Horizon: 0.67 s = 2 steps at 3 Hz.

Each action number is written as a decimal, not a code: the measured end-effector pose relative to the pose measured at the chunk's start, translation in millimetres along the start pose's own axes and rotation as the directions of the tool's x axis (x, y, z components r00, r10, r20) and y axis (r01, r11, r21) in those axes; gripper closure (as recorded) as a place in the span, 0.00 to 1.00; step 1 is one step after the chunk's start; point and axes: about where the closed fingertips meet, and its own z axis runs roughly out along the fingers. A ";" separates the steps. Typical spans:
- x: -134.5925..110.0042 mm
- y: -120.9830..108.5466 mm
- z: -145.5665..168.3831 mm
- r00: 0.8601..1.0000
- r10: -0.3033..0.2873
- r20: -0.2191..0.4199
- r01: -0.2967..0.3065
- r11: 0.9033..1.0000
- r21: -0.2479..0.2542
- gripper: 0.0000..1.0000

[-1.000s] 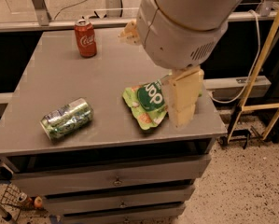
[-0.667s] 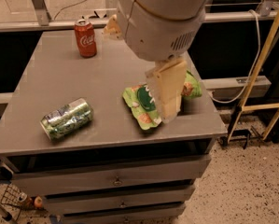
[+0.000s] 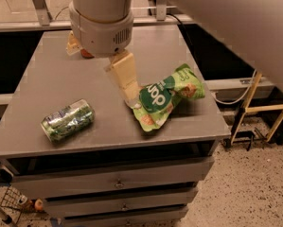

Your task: Place green can upright

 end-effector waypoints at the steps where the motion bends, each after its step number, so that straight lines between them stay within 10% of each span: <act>1: 0.8 -15.4 49.2 0.998 -0.021 0.053 0.025 0.996 -0.084 0.00; 2: -7.6 -12.7 83.3 0.997 -0.002 0.081 0.015 0.988 -0.151 0.00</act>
Offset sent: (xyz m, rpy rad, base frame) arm 0.0089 0.0318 -0.1187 -0.1371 0.2730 0.0114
